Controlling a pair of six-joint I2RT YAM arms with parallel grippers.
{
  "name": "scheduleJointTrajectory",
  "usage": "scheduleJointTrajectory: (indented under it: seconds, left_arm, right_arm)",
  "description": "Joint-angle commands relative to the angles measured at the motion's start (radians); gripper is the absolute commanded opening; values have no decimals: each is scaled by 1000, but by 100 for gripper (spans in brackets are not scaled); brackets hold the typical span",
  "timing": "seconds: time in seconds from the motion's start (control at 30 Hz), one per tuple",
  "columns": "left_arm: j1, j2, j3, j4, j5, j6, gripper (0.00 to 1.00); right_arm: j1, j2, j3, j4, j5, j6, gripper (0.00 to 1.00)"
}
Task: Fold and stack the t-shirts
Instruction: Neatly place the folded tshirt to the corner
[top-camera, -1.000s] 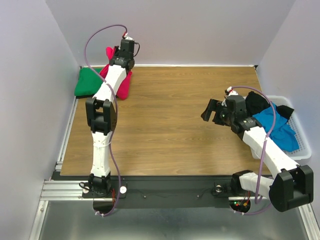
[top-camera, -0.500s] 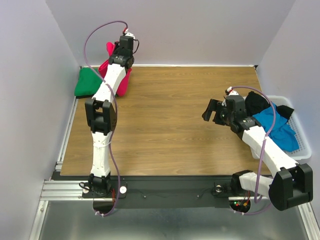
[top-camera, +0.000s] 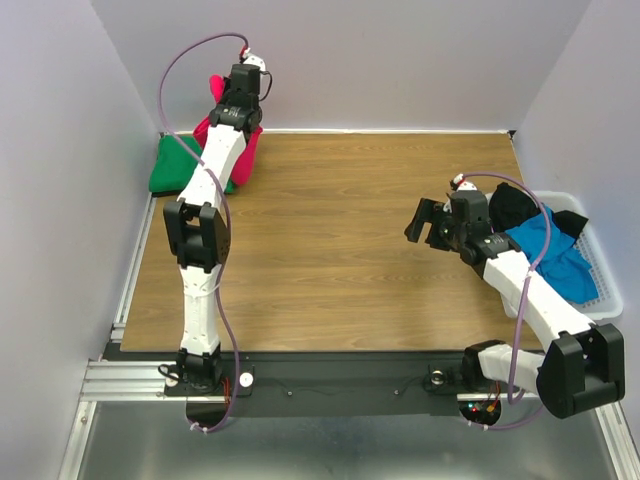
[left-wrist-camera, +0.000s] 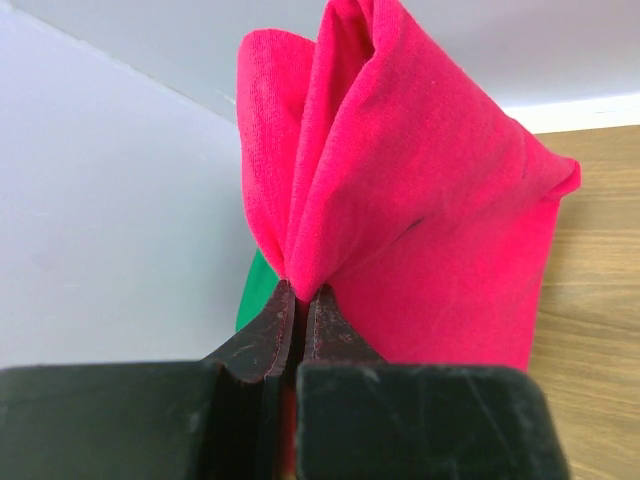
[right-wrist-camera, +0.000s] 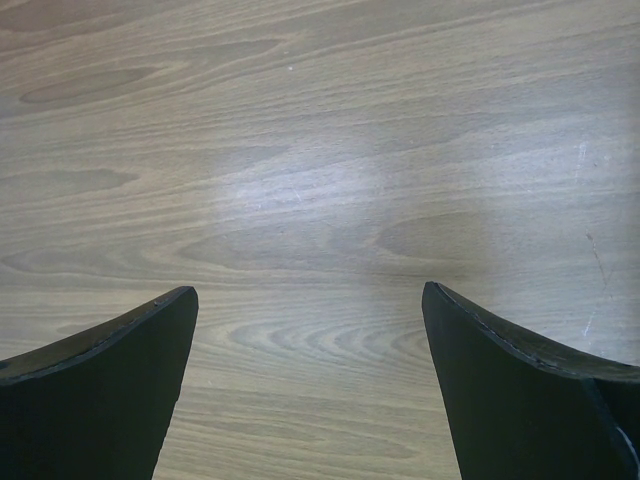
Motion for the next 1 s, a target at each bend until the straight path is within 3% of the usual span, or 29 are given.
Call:
scheduleJointTrajectory:
  seconds: [0.0,0.33,0.97]
  left_arm:
    - [10,-119,77,62,10,-11,0]
    - [70,-48,54,27,108,-63,0]
    - [211,73,21,75,142,-45,0]
  right_arm:
    - [5,7,-10,23,24,-11,100]
    - [5,16,-10,21,58,-9,100]
    - [5,36,-1,17,133,-6,100]
